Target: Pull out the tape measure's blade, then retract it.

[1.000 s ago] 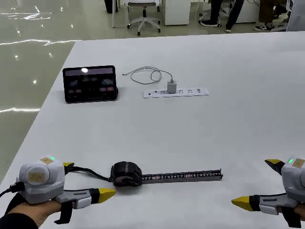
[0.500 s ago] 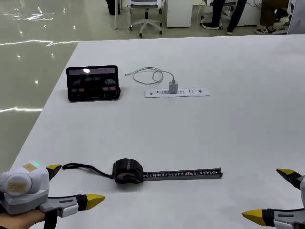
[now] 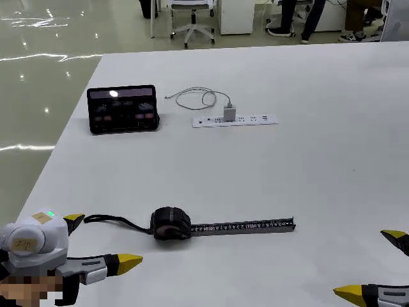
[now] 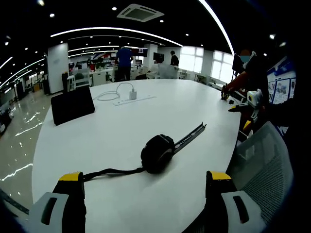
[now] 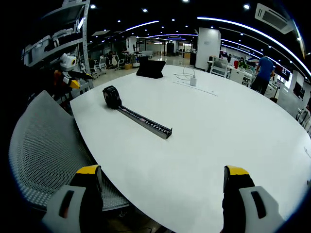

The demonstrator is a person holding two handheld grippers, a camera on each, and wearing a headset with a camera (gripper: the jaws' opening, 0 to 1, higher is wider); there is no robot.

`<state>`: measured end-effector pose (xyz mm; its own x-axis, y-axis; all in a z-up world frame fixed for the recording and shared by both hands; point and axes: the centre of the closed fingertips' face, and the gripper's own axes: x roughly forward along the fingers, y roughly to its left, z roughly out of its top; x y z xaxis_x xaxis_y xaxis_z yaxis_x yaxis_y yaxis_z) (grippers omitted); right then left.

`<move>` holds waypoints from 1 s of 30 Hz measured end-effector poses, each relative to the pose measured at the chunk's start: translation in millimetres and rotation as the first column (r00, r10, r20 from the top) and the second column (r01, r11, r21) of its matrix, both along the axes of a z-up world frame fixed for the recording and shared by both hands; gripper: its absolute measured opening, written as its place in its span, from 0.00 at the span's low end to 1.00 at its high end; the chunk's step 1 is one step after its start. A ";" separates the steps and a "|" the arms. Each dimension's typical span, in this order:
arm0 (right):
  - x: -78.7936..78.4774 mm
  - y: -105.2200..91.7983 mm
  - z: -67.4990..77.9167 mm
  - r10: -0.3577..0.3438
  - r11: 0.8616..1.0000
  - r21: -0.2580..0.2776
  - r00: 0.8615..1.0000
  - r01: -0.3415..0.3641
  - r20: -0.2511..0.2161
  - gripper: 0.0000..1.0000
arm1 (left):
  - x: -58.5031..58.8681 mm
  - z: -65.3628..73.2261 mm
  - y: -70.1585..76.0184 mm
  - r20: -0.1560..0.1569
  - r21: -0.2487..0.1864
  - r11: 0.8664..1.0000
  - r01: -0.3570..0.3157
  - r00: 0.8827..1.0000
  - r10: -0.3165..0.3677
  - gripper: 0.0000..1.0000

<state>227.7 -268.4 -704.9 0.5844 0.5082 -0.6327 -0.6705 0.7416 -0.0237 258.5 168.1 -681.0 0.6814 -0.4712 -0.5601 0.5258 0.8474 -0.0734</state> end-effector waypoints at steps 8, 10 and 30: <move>0.0 3.7 1.7 0.015 1.000 -0.008 1.000 -0.015 0.001 1.00 | -1.5 -4.9 -0.2 -0.011 -0.003 1.000 -0.001 1.000 0.001 1.00; -0.3 5.0 3.2 0.017 1.000 -0.002 1.000 -0.017 0.003 1.00 | -2.0 -4.6 -0.3 -0.011 0.002 1.000 0.001 1.000 -0.001 1.00; 9.9 3.9 1.5 0.025 1.000 -0.006 1.000 -0.025 -0.011 1.00 | 3.9 -5.4 -23.2 -0.040 0.023 0.999 0.025 0.999 -0.024 1.00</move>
<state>237.6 -264.5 -703.5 0.5644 0.5190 -0.6420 -0.6892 0.7243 -0.0204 262.4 145.0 -686.4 0.6467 -0.4740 -0.5976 0.5435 0.8361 -0.0750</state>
